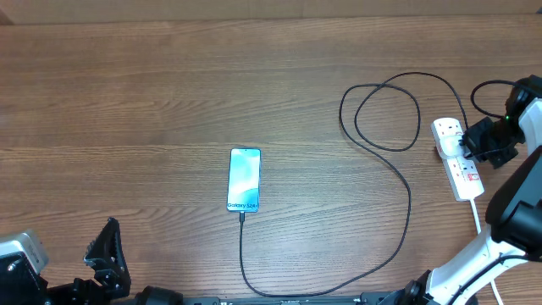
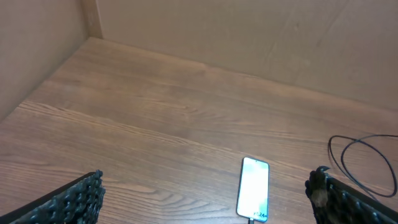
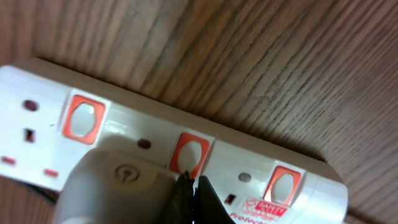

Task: Plug charger to phone and switch on socket
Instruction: 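Press the socket switch down with the right gripper tips, then lift the right gripper up and away from the power strip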

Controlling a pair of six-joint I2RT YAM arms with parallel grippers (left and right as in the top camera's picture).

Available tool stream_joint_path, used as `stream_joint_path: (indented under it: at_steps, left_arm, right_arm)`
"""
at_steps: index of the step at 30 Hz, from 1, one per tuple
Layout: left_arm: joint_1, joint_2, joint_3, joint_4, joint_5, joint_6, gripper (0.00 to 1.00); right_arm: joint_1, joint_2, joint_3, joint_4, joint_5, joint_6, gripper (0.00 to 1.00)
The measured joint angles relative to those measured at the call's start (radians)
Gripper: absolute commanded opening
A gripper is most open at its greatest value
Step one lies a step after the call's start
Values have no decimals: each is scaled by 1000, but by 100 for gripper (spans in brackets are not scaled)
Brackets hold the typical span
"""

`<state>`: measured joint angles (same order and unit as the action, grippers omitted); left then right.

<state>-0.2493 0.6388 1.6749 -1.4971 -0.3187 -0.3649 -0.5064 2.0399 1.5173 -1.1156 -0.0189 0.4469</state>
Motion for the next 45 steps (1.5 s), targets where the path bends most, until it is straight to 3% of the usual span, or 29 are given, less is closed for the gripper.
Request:
stream_joint_path:
  at_steps: [27,38,45]
  left_arm:
    - [0,0,0,0,0,0,99]
    - [34,-2,0,0,0,0,100]
    - [121,-104,-5,0,0,0,100]
  right_arm:
    - [11,-5,-39,52,14,2,4]
    - [25,-8,-32,-39,10,18,4]
    - [35,-180,-39,-74,38,59,4]
